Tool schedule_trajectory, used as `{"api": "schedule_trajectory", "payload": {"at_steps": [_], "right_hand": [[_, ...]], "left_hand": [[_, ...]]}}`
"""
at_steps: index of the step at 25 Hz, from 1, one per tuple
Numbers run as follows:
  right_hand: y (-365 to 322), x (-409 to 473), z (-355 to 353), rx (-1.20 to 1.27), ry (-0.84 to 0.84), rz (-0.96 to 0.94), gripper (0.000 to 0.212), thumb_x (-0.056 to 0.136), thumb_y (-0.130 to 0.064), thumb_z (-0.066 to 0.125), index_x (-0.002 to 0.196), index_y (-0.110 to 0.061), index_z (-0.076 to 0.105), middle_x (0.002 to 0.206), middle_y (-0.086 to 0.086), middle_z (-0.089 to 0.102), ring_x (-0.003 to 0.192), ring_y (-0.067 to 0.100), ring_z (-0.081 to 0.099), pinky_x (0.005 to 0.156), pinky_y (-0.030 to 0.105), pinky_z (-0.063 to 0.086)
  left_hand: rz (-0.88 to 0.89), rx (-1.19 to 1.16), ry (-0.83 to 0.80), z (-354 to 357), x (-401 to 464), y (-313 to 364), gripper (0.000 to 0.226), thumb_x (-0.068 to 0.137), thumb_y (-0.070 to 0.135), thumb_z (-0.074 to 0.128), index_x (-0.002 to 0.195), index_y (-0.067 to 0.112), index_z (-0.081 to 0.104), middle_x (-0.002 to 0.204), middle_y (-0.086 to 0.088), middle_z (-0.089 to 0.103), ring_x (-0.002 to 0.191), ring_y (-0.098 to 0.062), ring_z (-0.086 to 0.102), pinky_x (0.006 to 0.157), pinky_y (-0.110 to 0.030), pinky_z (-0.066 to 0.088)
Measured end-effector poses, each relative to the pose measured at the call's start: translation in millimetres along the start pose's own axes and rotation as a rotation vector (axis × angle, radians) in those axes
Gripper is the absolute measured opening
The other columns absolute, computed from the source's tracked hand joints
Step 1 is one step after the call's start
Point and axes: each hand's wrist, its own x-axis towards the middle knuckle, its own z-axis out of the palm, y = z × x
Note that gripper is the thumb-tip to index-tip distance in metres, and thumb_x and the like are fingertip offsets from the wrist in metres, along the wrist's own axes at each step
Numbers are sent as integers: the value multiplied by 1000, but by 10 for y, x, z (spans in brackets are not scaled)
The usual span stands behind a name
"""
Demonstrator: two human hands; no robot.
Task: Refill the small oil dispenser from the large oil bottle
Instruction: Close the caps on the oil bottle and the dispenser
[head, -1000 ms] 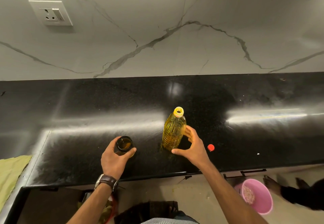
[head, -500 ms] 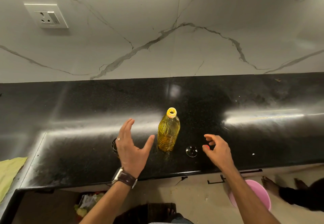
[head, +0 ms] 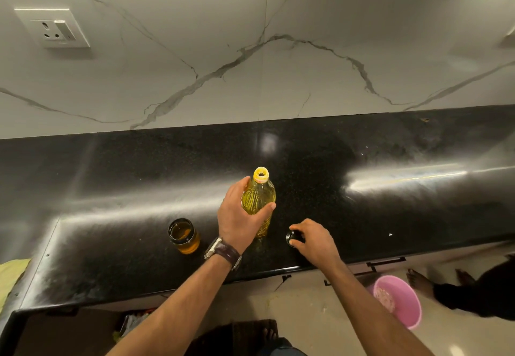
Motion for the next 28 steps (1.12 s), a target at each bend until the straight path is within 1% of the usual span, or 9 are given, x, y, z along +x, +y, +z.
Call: {"api": "schedule_trajectory", "payload": {"at_steps": [5,9,11,13,15,18,22,24,28], "right_hand": [[9,-3,21,3,-8,24,51,89,-43,78,136,-35,62,124,-13,62,115,7,62,97,31,57],[130,-44,-119,119,58,31,48,88,-61,71,129,-41,56,112,-12,63,100,5,62,87,28,56],[275,-10,-186,87,162,37,35,98,-51,62,126,-29,66,117,-7,64,107,10,62,91,29,54],[413,39,-205,-34,130,73,36,103,-36,59,136,-24,64,131,-3,60,121,15,57,98,32,51],[499,87,-179,-96,58,119,37,103,-35,59,138,-25,62,130,-5,59,116,11,56,94,28,51],[481,144,-203,-135,16,129,34,101,-39,62,132,-24,65,114,-7,65,92,5,61,80,22,52],[342,153,-283,-206,-78,100,42,98,-34,68,138,-26,62,130,-1,62,113,16,64,95,30,54],[228,190,-423,-116,-56,109,43,94,-32,73,136,-25,66,127,-2,64,111,13,64,98,32,56],[-318,321,-1127,167,171,-185,36,82,-21,83,118,-24,77,110,-8,71,96,5,69,93,36,60]], "left_hand": [[0,15,8,15,26,4,80,76,52,86,142,19,55,135,1,65,121,-12,60,98,-42,58],[2,6,8,4,39,17,79,75,50,87,141,19,56,133,2,65,119,-11,61,96,-41,59],[-2,2,9,3,49,25,80,74,52,87,140,20,56,132,3,65,117,-11,61,95,-41,60],[-3,-5,9,2,57,26,80,73,54,86,140,21,56,131,3,65,116,-11,62,94,-41,60],[8,-14,4,2,60,37,83,72,60,82,141,23,55,132,3,65,117,-11,62,94,-42,60],[34,-7,-1,0,66,45,84,72,67,73,143,26,52,133,5,63,118,-10,61,93,-41,60],[42,-4,-13,-5,73,13,82,72,68,73,142,29,53,131,9,62,116,-9,61,92,-41,61],[39,-7,-19,-18,81,7,81,71,68,74,140,31,53,130,11,62,115,-7,60,91,-39,61],[38,8,-30,-40,103,-1,79,72,62,79,141,33,53,129,14,61,114,-4,59,92,-37,60]]}}
